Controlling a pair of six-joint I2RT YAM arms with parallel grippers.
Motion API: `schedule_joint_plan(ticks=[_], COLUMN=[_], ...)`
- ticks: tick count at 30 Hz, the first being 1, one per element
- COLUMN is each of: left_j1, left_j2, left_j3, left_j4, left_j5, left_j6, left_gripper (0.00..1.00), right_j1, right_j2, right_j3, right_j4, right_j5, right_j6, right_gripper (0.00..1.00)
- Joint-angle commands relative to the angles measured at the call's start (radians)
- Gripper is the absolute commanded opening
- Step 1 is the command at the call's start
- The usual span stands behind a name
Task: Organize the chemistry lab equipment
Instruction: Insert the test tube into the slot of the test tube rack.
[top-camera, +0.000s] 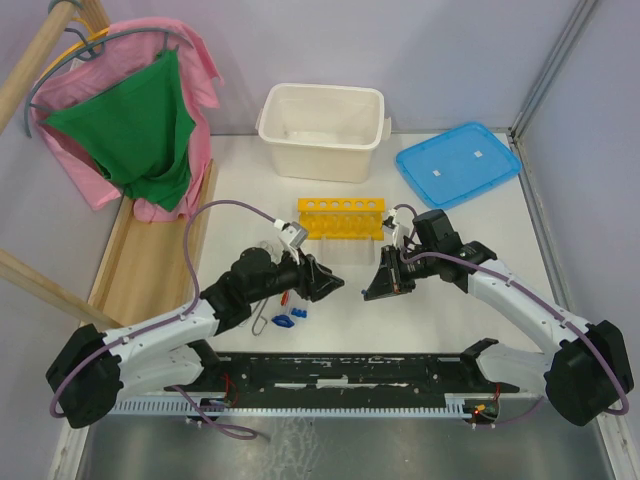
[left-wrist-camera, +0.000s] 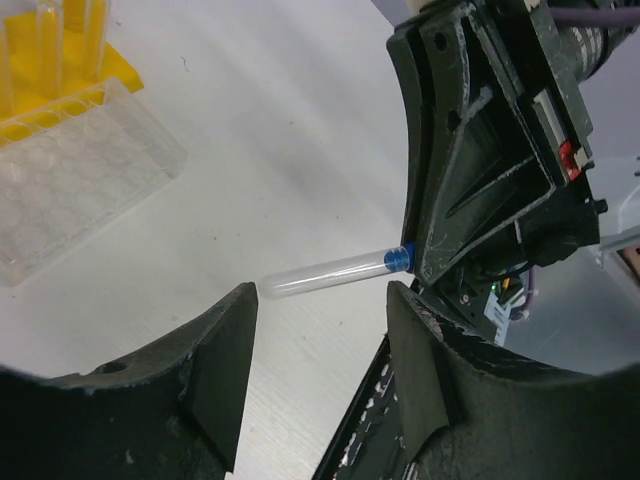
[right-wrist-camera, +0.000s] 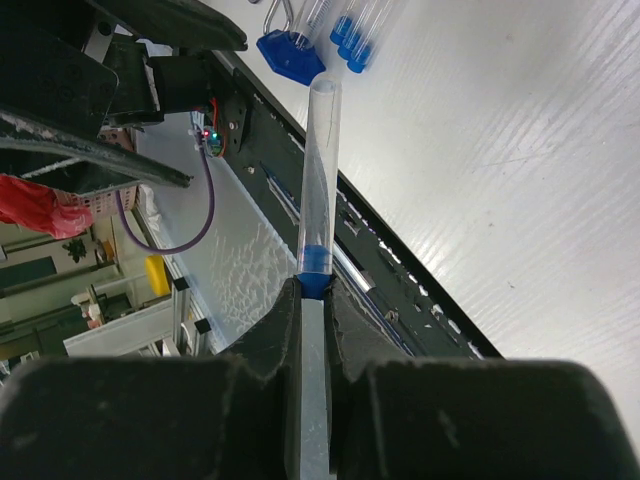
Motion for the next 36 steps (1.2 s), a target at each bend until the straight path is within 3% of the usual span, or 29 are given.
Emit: schedule_joint_plan(ticks=[1,8,10,15,27,36], left_j1=[0.018,0.025,0.024,0.025,0.026,0.026], left_j2=[0.02,-0.046,-0.065,-0.072,-0.071,-0.112], left_j3=[0.01,-0.111,-0.133,-0.125,-0.229,-0.234], left_j4=[0.088,0.163,0.172,0.119,0.323,0.299], left_j5=[-0.081,-0.193,-0.205,-0.219,-0.271,-0.309], left_j6=[-0.217,-0.585,-0.631,-0.673,-0.936,-0.988], left_gripper=[0.59,0.63,0.64,0.62,0.58,0.58], right_j1=[0.008,0.009,0.009,0.01,0.038,0.101], right_j2=[-0.009,-0.011,-0.01,0.011,-0.012,0.01], right_j3=[0.041,0.056,0.06,0.069,0.084,0.102], right_j4=[0.018,0.016,0.026,0.078,0.125,0.175], right_j5=[-0.013,0.025,0.03,0.028,0.071,0.104], right_j6=[0.006,0.0,0.001,0.023,0.02,0.015], right_gripper=[0.08,0.08,0.08,0.08,0.08,0.08])
